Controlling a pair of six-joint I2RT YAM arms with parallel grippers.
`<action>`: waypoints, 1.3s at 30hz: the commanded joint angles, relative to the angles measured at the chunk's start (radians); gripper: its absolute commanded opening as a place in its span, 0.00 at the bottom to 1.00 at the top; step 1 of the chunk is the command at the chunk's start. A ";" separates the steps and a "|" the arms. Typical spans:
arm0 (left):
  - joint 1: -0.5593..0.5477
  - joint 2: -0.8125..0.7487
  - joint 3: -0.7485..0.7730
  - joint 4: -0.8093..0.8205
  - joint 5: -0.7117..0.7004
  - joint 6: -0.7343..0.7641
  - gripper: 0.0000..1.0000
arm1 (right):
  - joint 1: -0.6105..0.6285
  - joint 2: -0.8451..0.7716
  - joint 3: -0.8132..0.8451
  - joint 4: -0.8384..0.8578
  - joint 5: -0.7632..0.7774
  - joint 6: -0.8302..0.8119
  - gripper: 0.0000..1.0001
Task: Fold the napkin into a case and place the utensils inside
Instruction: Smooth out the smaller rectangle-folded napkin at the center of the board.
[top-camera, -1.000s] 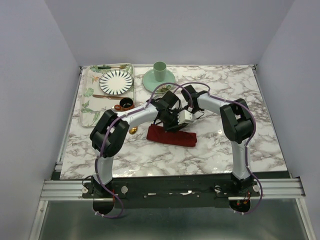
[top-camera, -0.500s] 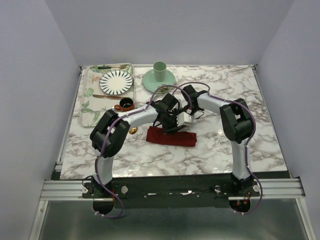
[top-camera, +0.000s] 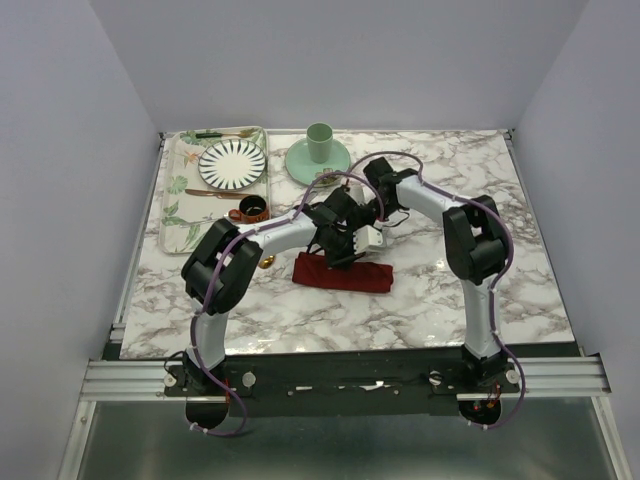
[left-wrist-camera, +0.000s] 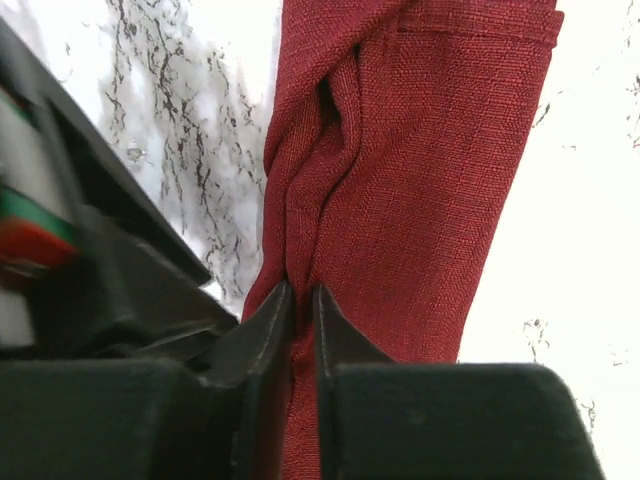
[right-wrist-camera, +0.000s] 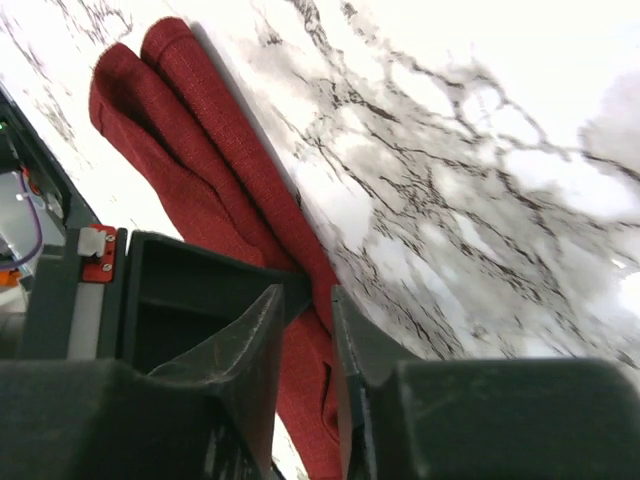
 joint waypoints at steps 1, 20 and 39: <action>-0.001 0.017 0.021 0.015 -0.039 -0.010 0.23 | -0.045 -0.001 0.077 -0.096 -0.049 -0.002 0.38; 0.106 -0.169 -0.002 0.195 0.215 -0.436 0.49 | -0.252 -0.328 -0.202 -0.159 -0.039 -0.086 0.51; 0.062 -0.063 -0.298 0.851 0.372 -1.498 0.00 | -0.268 -0.227 -0.274 0.002 -0.002 0.065 0.31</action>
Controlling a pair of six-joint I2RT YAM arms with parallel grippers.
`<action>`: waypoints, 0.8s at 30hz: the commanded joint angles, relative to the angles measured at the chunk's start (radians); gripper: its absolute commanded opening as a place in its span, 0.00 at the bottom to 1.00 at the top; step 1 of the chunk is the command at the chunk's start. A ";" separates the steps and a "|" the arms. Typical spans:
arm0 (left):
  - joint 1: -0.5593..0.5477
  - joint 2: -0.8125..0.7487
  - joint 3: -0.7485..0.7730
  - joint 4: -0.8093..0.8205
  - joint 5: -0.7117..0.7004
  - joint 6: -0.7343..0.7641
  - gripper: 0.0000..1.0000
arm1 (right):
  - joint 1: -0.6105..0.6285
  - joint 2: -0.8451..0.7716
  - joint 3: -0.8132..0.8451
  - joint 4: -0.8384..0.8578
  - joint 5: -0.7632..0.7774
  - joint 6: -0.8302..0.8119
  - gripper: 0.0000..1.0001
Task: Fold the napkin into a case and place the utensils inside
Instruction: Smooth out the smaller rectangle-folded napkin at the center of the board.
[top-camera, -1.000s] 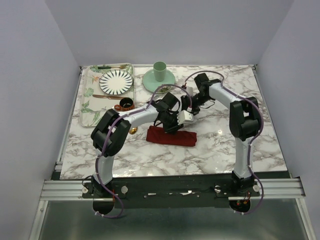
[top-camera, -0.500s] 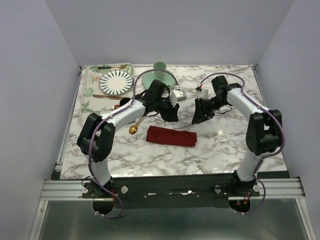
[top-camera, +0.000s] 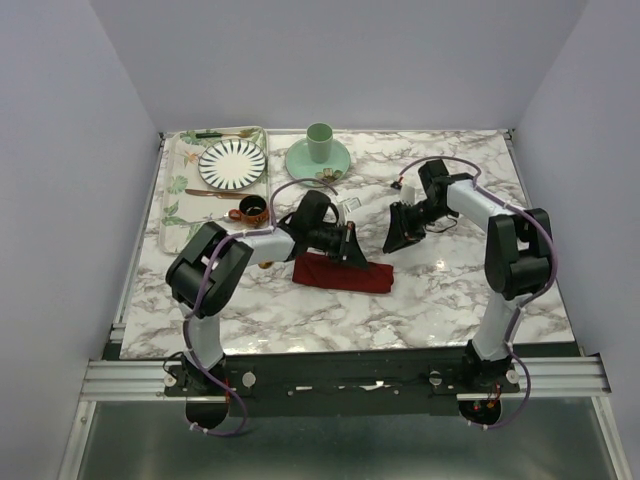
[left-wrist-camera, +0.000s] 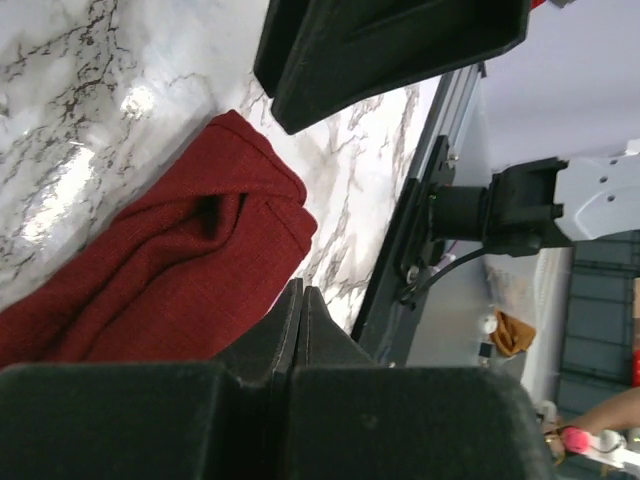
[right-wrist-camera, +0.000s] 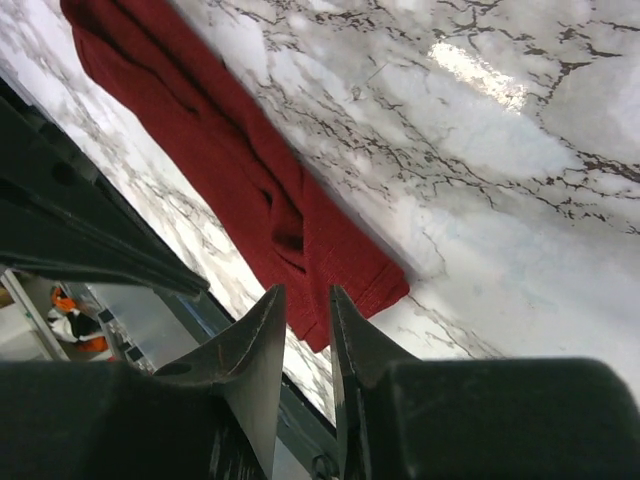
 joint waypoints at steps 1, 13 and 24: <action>-0.034 0.034 0.016 0.120 0.004 -0.171 0.00 | -0.016 0.029 -0.017 0.056 0.018 0.046 0.31; -0.074 0.140 0.036 0.132 -0.060 -0.214 0.00 | -0.045 0.111 -0.037 0.097 -0.008 0.091 0.29; -0.062 0.258 0.071 0.158 -0.091 -0.246 0.00 | -0.040 0.142 -0.098 0.114 -0.069 0.074 0.29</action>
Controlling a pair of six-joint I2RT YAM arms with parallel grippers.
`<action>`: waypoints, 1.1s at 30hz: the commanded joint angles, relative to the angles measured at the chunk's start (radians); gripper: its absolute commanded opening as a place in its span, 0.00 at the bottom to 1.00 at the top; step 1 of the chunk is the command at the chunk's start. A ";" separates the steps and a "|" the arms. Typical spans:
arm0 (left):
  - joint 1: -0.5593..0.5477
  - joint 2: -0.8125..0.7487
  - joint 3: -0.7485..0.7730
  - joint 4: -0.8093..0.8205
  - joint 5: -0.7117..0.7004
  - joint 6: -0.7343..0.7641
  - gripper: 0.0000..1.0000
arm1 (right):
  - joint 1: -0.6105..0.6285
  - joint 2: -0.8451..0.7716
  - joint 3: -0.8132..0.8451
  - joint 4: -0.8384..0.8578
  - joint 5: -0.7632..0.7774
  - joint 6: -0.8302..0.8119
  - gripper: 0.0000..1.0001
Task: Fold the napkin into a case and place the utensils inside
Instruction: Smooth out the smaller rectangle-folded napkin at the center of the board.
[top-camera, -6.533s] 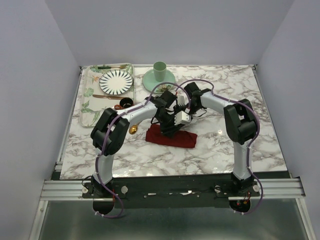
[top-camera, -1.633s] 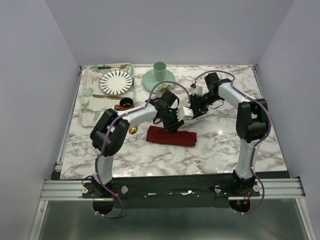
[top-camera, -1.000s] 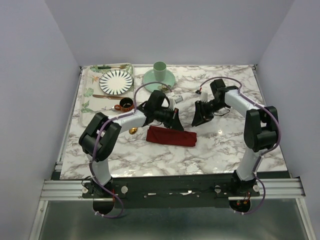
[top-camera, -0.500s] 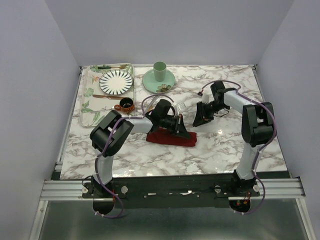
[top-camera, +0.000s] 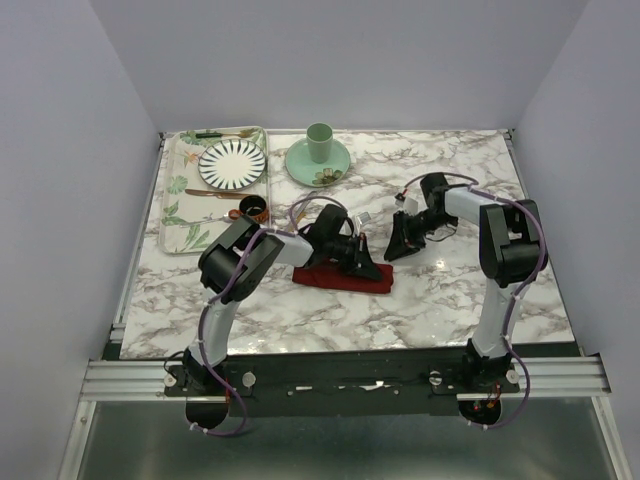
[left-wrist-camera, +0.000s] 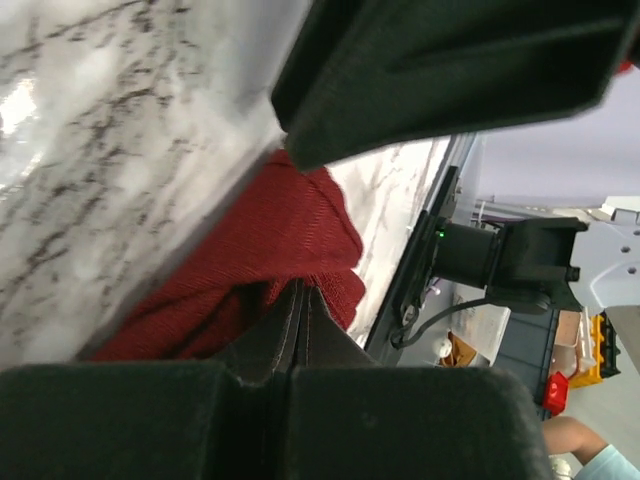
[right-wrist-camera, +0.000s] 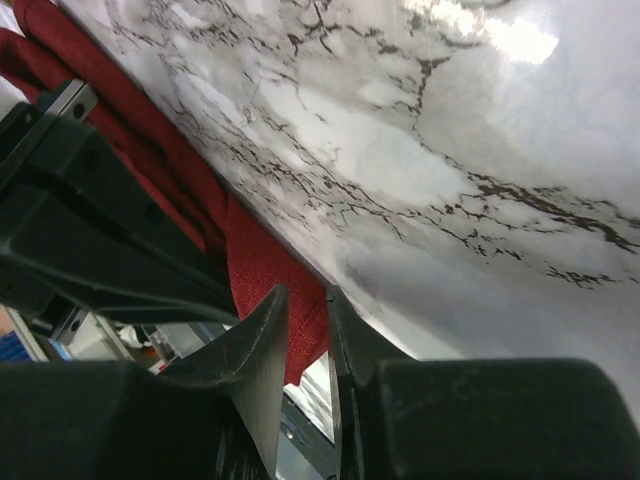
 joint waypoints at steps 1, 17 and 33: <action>0.013 0.052 0.011 0.033 -0.040 -0.039 0.00 | 0.009 0.024 -0.058 0.016 -0.057 -0.013 0.29; 0.027 0.076 0.001 0.054 -0.039 -0.049 0.00 | 0.051 -0.101 -0.097 0.007 0.015 -0.070 0.34; 0.037 0.070 -0.006 0.048 -0.037 -0.034 0.00 | 0.026 -0.178 -0.159 -0.021 -0.044 -0.047 0.22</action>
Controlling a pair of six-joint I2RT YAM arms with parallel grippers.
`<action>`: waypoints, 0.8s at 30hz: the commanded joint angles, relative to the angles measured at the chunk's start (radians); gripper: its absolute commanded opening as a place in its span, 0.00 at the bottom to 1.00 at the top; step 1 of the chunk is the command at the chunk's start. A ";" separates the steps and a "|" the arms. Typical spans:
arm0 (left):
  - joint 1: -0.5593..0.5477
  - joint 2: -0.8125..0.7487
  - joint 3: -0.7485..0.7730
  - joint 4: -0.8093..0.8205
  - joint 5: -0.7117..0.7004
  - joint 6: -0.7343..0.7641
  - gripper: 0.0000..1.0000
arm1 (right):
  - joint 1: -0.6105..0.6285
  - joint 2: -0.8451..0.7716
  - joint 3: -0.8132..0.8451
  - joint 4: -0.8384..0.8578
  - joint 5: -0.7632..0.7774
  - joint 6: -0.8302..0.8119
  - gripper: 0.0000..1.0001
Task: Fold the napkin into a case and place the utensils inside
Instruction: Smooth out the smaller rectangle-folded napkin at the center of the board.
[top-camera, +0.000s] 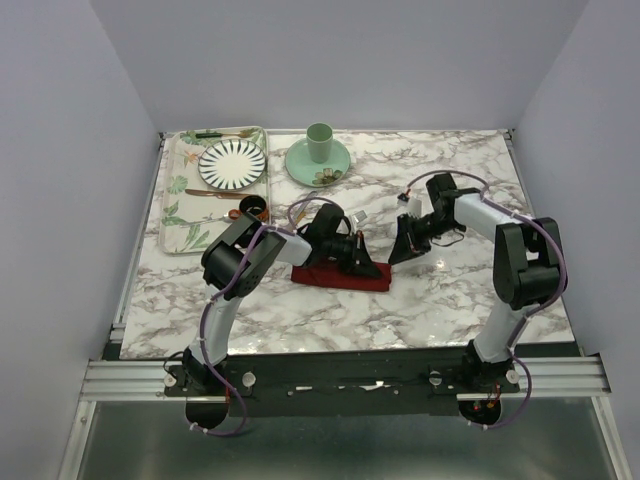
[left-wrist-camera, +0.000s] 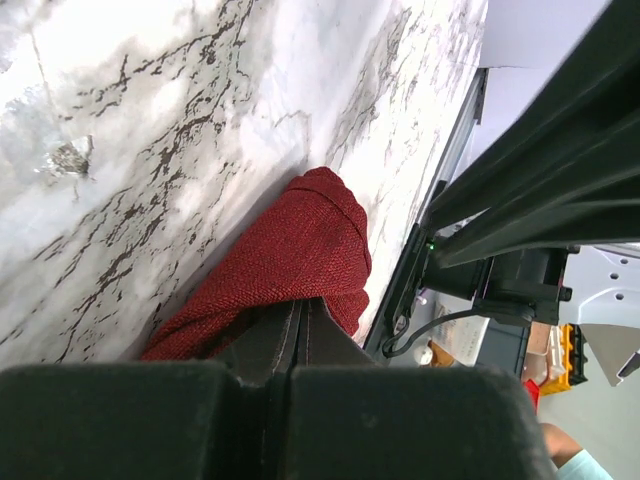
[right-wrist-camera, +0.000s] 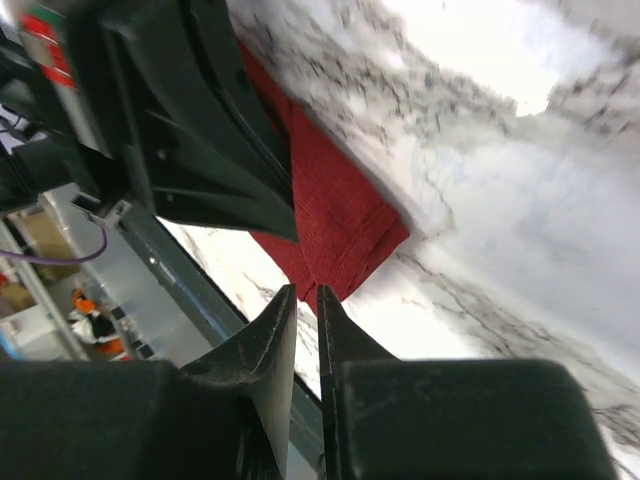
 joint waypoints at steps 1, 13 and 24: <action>0.007 0.019 -0.010 -0.014 -0.054 0.031 0.00 | 0.018 0.033 -0.052 0.000 -0.037 0.021 0.22; 0.007 0.002 0.008 -0.018 -0.039 0.057 0.00 | 0.049 0.169 -0.052 0.043 0.027 0.033 0.21; 0.066 -0.237 -0.065 -0.063 0.034 0.159 0.12 | 0.049 0.173 -0.052 0.042 0.112 0.032 0.21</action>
